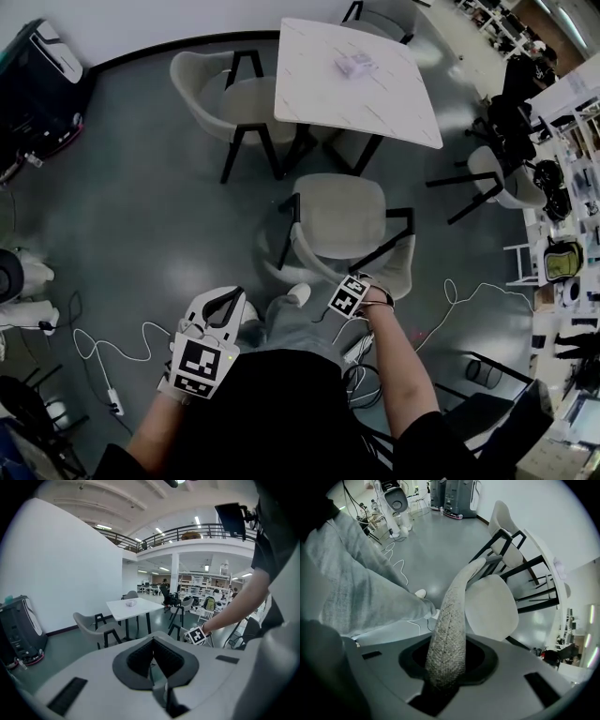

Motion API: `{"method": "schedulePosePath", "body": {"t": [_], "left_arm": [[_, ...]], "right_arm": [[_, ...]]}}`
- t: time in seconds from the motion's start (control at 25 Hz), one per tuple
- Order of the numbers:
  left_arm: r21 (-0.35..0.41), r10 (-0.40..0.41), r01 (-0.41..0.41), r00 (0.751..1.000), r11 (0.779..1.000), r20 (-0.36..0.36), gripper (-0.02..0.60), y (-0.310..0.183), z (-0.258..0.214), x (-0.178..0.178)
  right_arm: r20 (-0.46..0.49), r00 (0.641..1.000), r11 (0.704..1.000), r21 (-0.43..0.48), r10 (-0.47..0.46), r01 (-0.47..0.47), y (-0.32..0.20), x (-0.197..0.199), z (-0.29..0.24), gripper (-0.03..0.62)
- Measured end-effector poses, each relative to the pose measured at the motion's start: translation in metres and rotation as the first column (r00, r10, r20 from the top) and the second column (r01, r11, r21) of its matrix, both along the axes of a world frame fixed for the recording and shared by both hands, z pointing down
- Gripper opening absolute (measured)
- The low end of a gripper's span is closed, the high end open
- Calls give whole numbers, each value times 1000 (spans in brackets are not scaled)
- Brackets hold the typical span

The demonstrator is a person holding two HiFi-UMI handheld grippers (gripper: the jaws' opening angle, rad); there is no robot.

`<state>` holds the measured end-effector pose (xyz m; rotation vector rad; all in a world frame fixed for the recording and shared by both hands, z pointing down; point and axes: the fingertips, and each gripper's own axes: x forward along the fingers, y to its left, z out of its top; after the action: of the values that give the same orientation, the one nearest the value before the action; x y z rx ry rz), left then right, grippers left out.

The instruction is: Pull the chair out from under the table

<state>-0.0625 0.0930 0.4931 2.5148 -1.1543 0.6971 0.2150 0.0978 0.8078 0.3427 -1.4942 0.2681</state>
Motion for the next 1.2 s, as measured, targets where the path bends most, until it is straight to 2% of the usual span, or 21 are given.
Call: {"method": "schedulePosePath", "body": {"t": [0.24, 0.64, 0.88, 1.2], "left_arm": [[-15, 22, -22, 1000, 1000, 8, 6, 31, 5, 6], [-23, -8, 8, 1000, 1000, -4, 6, 94, 2, 31], [-28, -19, 19, 1000, 999, 13, 6, 137, 3, 38], [-48, -52, 52, 999, 997, 13, 6, 174, 7, 26]], "right_arm": [[3, 1000, 1000, 1, -4, 4, 34, -6, -1, 106], [4, 1000, 1000, -12, -22, 22, 101, -5, 2, 106], [5, 999, 999, -25, -42, 42, 144, -3, 0, 106], [6, 1000, 999, -33, -22, 22, 184, -12, -2, 106]]}}
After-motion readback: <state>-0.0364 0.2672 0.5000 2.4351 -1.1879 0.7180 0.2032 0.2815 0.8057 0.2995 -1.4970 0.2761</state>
